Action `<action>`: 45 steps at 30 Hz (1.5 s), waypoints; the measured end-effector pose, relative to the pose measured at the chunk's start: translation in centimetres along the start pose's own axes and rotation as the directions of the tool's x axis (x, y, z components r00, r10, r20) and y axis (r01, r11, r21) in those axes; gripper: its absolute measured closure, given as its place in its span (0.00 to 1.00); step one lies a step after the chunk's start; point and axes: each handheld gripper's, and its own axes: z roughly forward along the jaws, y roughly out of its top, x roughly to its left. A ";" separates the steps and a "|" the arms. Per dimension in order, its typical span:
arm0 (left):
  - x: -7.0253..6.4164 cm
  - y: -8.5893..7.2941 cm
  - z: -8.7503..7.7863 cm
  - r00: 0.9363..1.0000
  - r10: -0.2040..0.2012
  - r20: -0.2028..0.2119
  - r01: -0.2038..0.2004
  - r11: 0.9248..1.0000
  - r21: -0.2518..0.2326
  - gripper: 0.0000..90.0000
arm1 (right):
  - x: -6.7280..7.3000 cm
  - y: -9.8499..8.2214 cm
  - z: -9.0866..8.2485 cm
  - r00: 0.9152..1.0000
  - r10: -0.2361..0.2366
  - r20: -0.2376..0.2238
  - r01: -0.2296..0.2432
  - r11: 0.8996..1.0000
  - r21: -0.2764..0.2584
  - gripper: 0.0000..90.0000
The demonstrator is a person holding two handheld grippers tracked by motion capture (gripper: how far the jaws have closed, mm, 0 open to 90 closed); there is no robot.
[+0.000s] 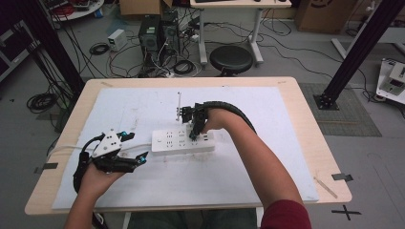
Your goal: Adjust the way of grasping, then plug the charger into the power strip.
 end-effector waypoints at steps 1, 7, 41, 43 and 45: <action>0.0 0.1 -0.1 1.000 -0.005 -0.003 0.005 1.000 -0.006 0.22 | 0.1 0.0 0.0 1.000 0.011 0.006 -0.011 1.000 0.012 0.57; -0.2 0.0 -0.9 1.000 -0.003 -0.008 0.003 1.000 -0.022 0.22 | -0.3 -0.9 -2.0 0.989 0.147 0.005 -0.146 0.983 -0.110 0.30; 3.7 1.7 0.9 0.998 -0.002 0.058 0.001 1.000 0.018 0.22 | 8.1 -18.7 -7.1 0.845 0.531 0.062 -0.373 0.669 -0.643 0.22; 4.0 1.5 0.8 0.998 -0.019 0.055 0.018 1.000 0.015 0.22 | 8.5 -19.3 -6.9 0.836 0.545 0.060 -0.377 0.651 -0.658 0.22; 4.2 1.4 0.7 0.998 -0.020 0.054 0.020 1.000 0.010 0.22 | 8.8 -20.0 -6.7 0.829 0.558 0.052 -0.385 0.634 -0.670 0.22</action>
